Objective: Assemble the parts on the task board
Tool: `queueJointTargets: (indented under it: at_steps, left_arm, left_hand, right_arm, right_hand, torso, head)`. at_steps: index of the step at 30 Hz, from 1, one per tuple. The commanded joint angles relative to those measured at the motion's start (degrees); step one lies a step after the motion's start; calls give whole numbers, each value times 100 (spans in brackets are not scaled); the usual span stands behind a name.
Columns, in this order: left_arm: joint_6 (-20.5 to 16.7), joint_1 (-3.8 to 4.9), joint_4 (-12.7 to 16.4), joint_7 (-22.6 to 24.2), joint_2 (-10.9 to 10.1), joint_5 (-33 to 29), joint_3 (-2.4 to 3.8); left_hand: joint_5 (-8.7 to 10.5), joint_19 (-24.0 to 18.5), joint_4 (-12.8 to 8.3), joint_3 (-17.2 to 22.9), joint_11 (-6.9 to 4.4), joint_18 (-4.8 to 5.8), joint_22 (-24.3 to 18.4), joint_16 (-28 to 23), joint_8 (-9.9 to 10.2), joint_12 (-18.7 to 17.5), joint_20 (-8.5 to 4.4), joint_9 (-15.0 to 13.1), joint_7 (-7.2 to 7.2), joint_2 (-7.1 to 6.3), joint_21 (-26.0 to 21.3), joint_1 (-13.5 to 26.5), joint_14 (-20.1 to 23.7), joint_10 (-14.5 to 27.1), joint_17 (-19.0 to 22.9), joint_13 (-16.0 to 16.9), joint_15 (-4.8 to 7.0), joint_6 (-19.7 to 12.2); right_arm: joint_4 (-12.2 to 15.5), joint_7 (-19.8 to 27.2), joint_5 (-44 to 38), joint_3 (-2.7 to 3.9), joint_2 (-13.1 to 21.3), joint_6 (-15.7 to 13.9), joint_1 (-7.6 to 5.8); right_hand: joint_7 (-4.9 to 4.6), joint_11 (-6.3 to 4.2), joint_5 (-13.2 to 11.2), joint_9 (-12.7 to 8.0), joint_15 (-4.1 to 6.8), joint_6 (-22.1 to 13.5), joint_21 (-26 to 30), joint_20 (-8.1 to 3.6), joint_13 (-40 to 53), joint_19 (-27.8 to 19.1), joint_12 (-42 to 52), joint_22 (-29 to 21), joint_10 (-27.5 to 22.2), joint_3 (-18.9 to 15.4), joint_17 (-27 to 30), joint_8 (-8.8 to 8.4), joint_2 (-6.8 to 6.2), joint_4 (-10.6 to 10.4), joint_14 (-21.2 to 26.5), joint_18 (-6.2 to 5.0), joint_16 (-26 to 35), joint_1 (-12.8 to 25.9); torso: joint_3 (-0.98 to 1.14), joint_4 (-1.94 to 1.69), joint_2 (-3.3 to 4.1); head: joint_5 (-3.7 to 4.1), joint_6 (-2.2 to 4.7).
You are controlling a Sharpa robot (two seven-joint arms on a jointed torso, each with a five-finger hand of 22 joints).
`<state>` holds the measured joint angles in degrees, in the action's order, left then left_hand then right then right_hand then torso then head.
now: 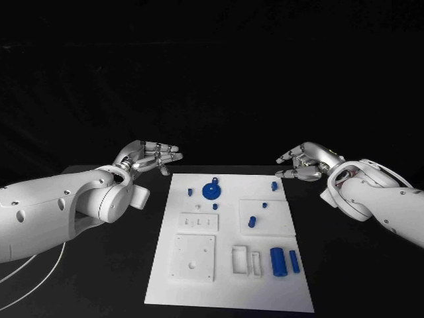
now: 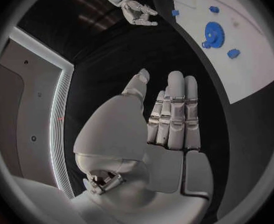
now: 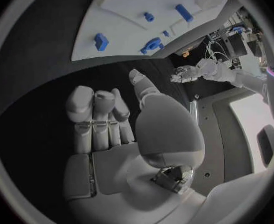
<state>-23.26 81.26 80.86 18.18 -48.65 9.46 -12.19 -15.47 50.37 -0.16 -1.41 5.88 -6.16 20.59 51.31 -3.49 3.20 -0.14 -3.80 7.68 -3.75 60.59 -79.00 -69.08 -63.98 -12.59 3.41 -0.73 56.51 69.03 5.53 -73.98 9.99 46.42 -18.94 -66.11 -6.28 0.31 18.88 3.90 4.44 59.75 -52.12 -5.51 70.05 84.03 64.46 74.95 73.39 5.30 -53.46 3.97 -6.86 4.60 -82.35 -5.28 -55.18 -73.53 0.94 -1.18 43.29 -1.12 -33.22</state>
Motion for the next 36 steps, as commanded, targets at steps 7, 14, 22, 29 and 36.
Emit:
queueJointTargets:
  at_steps: [7,14,22,29,36]
  left_arm:
    - [244,-13,-60,126,21,-64,-10]
    - [300,-32,-83,149,25,-69,-15]
    - [356,-38,-70,168,48,-70,-15]
    - [368,-41,-35,177,43,-70,-15]
    - [393,-41,4,171,49,-70,-14]
  left_hand:
    - [50,-320,6,42,72,332,-1061,-2422,-13,30,286,-4,-6,4,-1877,-56,261,245,773,6,-279,-17]
    - [66,-178,1,34,65,523,-1656,-4355,-12,36,461,-4,-53,0,-3494,-50,-29,316,787,8,-452,-29]
    - [61,-22,-18,31,81,490,-1631,-4707,-10,28,507,-3,-45,47,-3901,-53,-18,280,757,4,-503,-30]
    - [61,24,-26,28,85,467,-1624,-4721,-11,28,513,-3,-37,57,-3926,-57,16,251,764,4,-516,-40]
    - [67,46,-31,21,86,453,-1622,-4720,-10,26,519,-3,-35,68,-3951,-54,26,232,766,3,-519,-28]
  right_arm:
    - [-420,544,532,5,-56,478,107]
    - [-631,595,553,5,-178,572,226]
    - [-919,656,563,5,-326,647,348]
    - [-1040,721,589,6,-428,633,424]
    - [-1163,709,635,7,-540,567,442]
  right_hand:
    - [-25,10,187,-12,-60,-154,109,46,-50,306,-30,238,-68,-249,-28,-39,94,229,23,-15,39,-130]
    - [-64,35,217,-24,-77,-331,78,62,-37,325,7,312,-56,-307,-95,-40,121,329,9,-21,-23,-168]
    - [-65,35,269,-22,-79,-321,56,65,-15,331,42,371,-45,-322,-158,-36,163,428,5,-21,-68,-173]
    - [-60,32,297,-22,-77,-293,38,63,5,340,68,414,-28,-308,-192,-38,195,492,-3,-16,-87,-127]
    - [-46,25,293,-20,-73,-226,23,60,68,344,145,439,20,-338,-237,-37,189,473,-16,-15,-124,-61]
  torso:
    - [81,62,-26]
    - [110,80,-22]
    - [105,60,-16]
    - [101,67,-14]
    - [92,56,-21]
  head:
    - [-46,-39]
    - [-70,-58]
    - [-50,-103]
    - [-62,-126]
    - [-61,-141]
